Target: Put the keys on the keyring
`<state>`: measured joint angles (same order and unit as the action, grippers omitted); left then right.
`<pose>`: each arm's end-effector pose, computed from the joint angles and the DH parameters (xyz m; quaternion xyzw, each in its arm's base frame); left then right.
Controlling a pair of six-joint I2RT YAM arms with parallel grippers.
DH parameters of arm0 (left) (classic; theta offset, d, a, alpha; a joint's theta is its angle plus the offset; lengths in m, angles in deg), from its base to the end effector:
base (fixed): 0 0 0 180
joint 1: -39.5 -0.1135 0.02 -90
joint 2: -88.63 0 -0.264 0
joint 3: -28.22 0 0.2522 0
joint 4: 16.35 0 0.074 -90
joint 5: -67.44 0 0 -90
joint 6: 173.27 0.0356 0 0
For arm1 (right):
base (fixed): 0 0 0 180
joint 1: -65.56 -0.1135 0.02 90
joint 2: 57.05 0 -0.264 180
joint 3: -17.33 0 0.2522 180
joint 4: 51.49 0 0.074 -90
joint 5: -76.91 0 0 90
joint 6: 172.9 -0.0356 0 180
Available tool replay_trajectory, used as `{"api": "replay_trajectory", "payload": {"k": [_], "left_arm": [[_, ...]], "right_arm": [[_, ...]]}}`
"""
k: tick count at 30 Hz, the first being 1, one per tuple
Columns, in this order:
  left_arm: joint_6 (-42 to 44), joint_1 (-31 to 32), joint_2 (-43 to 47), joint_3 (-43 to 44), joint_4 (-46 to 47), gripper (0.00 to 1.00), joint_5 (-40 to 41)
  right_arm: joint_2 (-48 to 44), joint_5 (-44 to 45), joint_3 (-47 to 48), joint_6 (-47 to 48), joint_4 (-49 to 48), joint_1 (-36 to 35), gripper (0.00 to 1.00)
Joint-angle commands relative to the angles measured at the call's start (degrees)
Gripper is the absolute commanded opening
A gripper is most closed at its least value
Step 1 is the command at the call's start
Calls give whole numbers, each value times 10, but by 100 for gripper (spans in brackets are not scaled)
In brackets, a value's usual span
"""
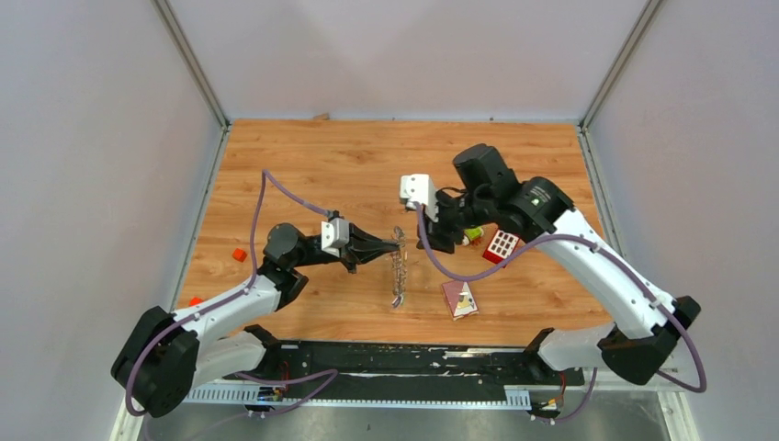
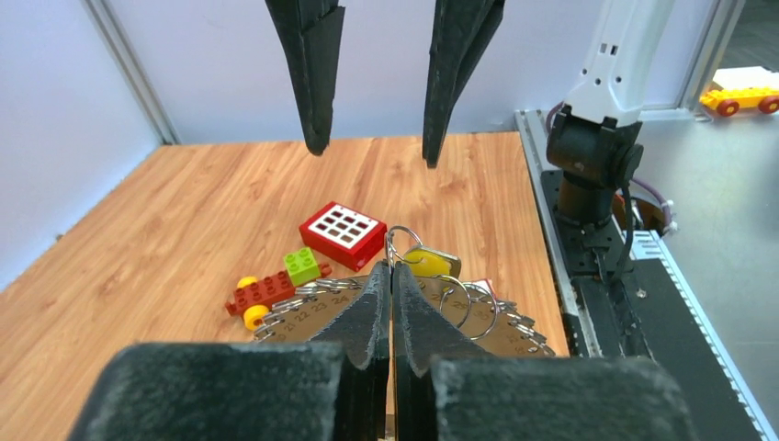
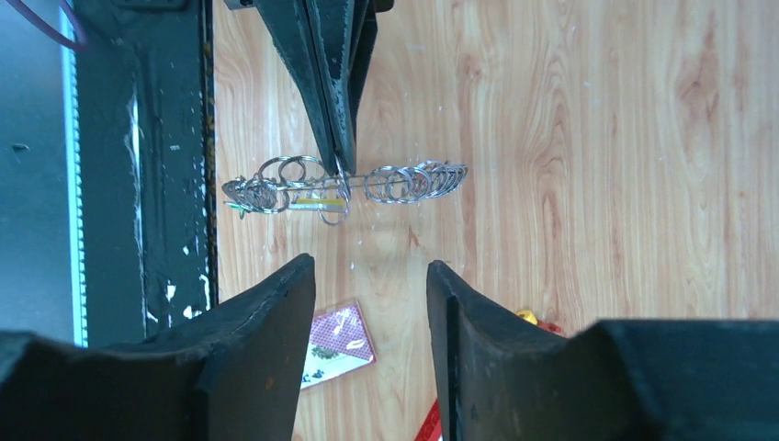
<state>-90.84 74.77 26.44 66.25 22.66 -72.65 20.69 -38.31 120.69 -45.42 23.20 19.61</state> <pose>0.1643 -0.1496 0.2686 0.4580 0.4561 -0.5025 0.5742 0.1705 0.1981 0.4003 -0.6654 0.6317 0.2292 0.3252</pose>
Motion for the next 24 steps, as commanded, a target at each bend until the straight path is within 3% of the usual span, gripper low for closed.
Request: {"api": "replay_trajectory", "payload": {"k": [1, 11, 24], "left_arm": [[-34, 2, 22, 6, 68, 0, -1], [-40, 2, 21, 4, 76, 0, -6], [-29, 2, 30, 0, 73, 0, -11]], "right_arm": [[-58, -136, -45, -17, -86, 49, 50], [-30, -262, -71, -42, -128, 79, 59], [15, -289, -78, -39, -119, 90, 40]]}}
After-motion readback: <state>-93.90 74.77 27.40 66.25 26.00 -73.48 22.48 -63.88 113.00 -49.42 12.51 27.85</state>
